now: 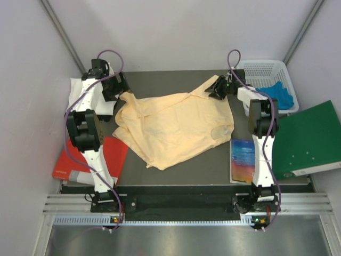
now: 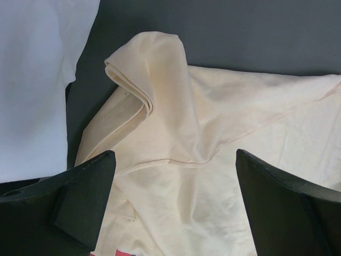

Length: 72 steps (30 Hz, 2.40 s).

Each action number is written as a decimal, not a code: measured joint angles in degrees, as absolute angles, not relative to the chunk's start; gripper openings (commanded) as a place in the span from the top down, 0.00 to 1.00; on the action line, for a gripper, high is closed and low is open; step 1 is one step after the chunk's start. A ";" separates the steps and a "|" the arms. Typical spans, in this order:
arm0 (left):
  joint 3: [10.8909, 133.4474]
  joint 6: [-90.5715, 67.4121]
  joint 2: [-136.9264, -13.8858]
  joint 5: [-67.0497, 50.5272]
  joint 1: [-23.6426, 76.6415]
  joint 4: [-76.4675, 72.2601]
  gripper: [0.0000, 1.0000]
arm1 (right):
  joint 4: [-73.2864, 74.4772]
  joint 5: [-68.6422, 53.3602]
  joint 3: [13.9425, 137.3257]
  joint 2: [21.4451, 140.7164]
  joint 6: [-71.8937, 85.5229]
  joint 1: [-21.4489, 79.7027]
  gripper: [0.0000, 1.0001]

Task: Fold and stack the t-shirts
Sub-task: Flatten out the tshirt

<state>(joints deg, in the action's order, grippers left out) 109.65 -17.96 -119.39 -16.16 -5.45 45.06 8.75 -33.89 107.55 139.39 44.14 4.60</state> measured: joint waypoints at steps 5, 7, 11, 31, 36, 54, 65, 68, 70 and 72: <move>109.58 -17.85 -119.39 -16.03 -5.48 45.06 0.01 | 10.55 -32.58 108.27 139.22 43.86 4.75 0.49; 109.58 -17.82 -119.39 -16.01 -5.45 45.04 0.01 | 11.49 -31.79 108.27 138.72 43.42 4.80 0.48; 109.51 -17.82 -119.42 -16.01 -5.32 45.04 0.01 | 14.48 -29.56 108.27 137.14 42.15 4.89 0.47; 108.95 -16.62 -119.42 -15.33 -4.78 45.04 0.01 | 16.29 -27.55 109.40 137.99 42.28 6.15 0.47; 108.81 -16.32 -119.42 -15.07 -4.78 45.06 0.01 | 15.86 -28.08 112.16 139.87 43.66 6.50 0.48; 108.38 -15.20 -119.42 -14.50 -3.92 45.15 0.01 | 13.80 -28.62 116.73 144.07 48.05 7.40 1.00; 100.36 -14.31 -117.58 -14.85 -2.85 45.87 0.29 | 12.91 -28.62 116.75 144.07 48.80 7.35 1.00; 99.44 -14.55 -117.67 -14.15 -2.83 47.42 0.38 | 12.84 -28.64 117.12 144.07 49.30 7.31 1.00; 99.42 -15.00 -117.67 -13.67 -2.83 47.55 0.42 | 12.75 -28.75 117.47 144.07 49.36 7.27 1.00; 99.37 -15.33 -117.67 -12.84 -2.83 47.53 0.44 | 12.38 -28.82 117.51 144.07 49.36 7.22 1.00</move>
